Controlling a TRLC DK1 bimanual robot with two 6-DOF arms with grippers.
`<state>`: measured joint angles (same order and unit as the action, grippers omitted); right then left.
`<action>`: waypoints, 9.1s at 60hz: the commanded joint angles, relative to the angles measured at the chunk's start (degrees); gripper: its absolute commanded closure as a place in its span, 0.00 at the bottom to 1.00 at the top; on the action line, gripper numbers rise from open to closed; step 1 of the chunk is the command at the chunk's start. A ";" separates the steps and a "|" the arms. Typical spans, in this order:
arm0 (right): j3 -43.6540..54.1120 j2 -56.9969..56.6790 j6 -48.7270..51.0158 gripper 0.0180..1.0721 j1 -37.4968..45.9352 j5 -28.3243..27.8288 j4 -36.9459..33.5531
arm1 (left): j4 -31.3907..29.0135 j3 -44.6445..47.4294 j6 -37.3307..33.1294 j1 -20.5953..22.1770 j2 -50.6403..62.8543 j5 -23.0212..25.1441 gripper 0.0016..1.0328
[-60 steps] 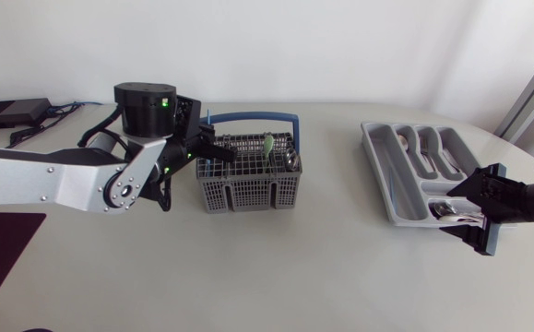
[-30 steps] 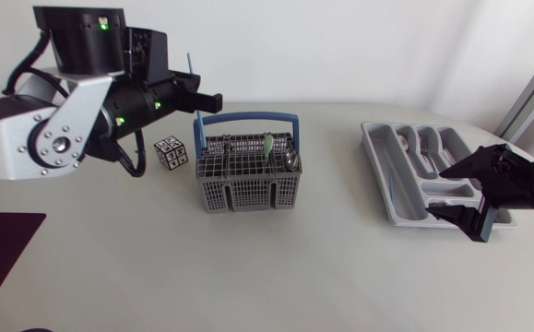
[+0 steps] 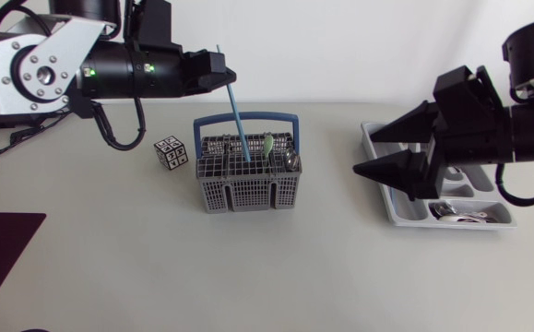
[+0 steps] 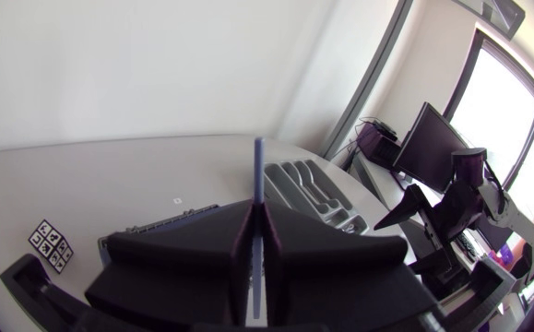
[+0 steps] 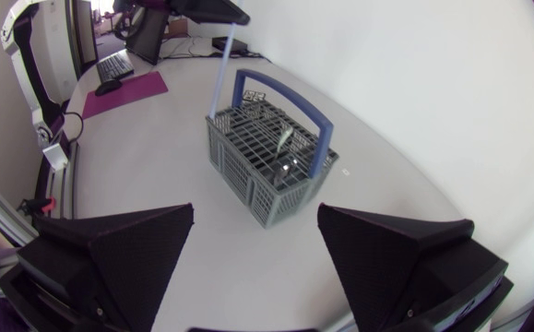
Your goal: Transfer all utensils from the basket to the drawer tray.
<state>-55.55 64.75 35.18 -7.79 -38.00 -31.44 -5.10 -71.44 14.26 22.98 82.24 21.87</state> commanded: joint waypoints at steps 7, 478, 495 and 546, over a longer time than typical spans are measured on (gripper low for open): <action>-5.36 7.32 -12.24 0.11 -6.97 -0.41 4.11 | -2.02 -5.11 3.67 0.75 4.07 5.29 0.95; 4.48 13.65 -4.77 0.22 25.63 40.90 16.50 | -4.30 8.95 -36.41 16.30 9.52 -27.40 0.05; -0.09 5.47 -13.82 0.22 14.38 24.02 7.01 | -3.77 10.27 -36.50 15.95 8.82 -27.40 0.05; -15.91 35.36 -27.62 0.62 -8.47 3.63 11.75 | 4.31 12.73 -34.83 14.02 10.05 -27.32 0.05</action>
<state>-69.82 97.93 9.13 -15.27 -33.69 -20.36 -1.37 -59.92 -21.02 37.56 91.98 -5.04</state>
